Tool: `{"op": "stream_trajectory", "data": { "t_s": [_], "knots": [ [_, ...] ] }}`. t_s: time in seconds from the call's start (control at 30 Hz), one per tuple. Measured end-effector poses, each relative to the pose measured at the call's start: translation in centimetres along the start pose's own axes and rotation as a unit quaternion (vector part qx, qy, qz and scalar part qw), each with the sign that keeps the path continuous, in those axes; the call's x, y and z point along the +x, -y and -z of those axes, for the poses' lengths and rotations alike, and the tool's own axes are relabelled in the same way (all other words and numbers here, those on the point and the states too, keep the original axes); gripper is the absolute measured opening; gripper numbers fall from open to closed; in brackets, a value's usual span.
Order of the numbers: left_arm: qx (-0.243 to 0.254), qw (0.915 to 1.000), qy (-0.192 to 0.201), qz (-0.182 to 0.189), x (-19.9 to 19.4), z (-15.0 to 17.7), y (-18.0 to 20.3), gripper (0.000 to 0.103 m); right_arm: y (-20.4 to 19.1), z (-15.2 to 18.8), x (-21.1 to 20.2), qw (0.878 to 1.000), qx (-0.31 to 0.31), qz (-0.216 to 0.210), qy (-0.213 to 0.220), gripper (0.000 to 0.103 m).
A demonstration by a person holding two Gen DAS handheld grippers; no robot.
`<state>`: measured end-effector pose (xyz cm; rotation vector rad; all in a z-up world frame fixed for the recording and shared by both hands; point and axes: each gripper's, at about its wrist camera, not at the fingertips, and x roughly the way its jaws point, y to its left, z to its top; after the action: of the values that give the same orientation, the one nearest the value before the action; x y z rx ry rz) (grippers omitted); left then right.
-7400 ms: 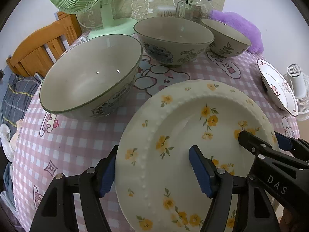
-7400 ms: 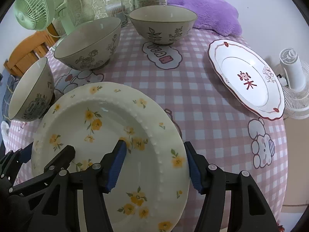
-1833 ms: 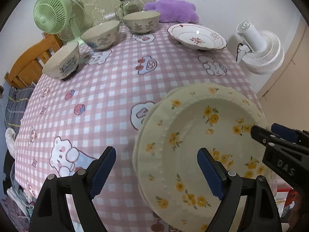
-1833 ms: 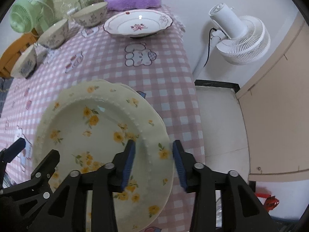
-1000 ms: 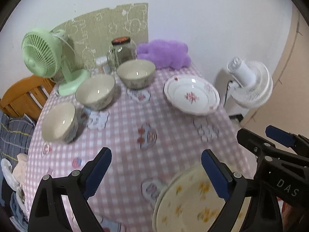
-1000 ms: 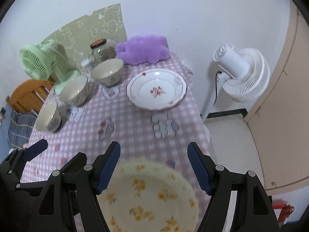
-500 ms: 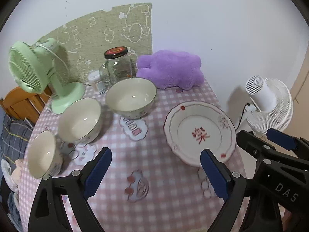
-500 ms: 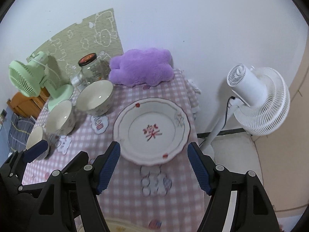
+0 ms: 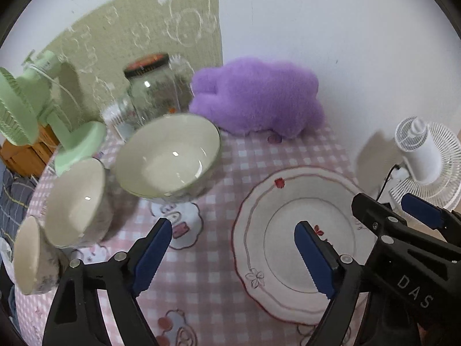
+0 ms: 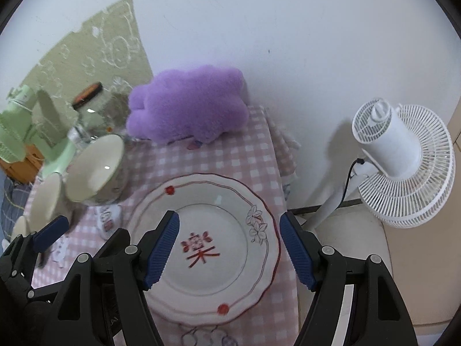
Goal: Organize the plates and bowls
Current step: 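Move both grippers toward the red-rimmed white plate with red characters, then close both grippers on the rim of the red-rimmed white plate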
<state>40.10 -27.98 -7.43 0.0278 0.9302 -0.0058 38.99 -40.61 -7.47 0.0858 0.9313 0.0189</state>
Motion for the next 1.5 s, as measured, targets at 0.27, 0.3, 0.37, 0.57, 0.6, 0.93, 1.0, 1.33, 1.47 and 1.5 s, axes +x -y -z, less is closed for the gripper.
{"op": "stream_trajectory", "data": {
  "t_s": [0.27, 0.3, 0.37, 0.57, 0.6, 0.93, 1.0, 1.33, 1.47, 1.5],
  "knots": [
    [0.006, 0.9995, -0.031, 0.004, 3.7, 0.8, 0.9, 0.082, 1.0, 0.9, 4.3, 0.999, 0.007, 0.011, -0.029, 0.075],
    [0.008, 0.9994, -0.033, 0.007, 3.9, 0.9, 1.0, 0.081, 1.1, 1.0, 4.6, 0.999, 0.008, 0.012, -0.032, 0.075],
    [0.008, 0.9989, -0.041, 0.020, 4.5, 1.1, 1.1, 0.075, 1.3, 1.1, 5.3, 0.999, 0.008, 0.012, -0.039, 0.075],
    [-0.003, 0.9972, -0.051, 0.054, 5.1, 1.5, 1.1, 0.063, 1.2, 1.3, 5.9, 0.999, 0.000, 0.020, -0.046, 0.070],
    [-0.002, 0.9972, -0.051, 0.054, 5.0, 1.5, 1.2, 0.063, 1.1, 1.3, 5.9, 0.999, -0.001, 0.018, -0.046, 0.070],
    [0.002, 0.9973, -0.069, 0.025, 3.3, 3.1, -1.5, 0.063, -1.1, 2.9, 4.6, 0.998, -0.010, -0.012, -0.067, 0.070],
    [0.001, 0.9972, -0.072, 0.021, 2.8, 3.7, -2.3, 0.063, -1.9, 3.6, 4.3, 0.997, -0.015, -0.021, -0.073, 0.070],
    [-0.029, 0.9952, -0.093, 0.001, 0.6, 6.7, -5.8, 0.063, -5.0, 5.8, 2.5, 0.994, -0.034, -0.050, -0.095, 0.070],
    [-0.043, 0.9948, -0.092, 0.004, 0.5, 7.3, -6.9, 0.061, -5.3, 6.6, 2.2, 0.992, -0.032, -0.071, -0.104, 0.069],
    [-0.040, 0.9953, -0.088, 0.003, 0.4, 7.3, -6.9, 0.060, -5.4, 6.6, 2.1, 0.992, -0.035, -0.071, -0.101, 0.069]
  ]
}}
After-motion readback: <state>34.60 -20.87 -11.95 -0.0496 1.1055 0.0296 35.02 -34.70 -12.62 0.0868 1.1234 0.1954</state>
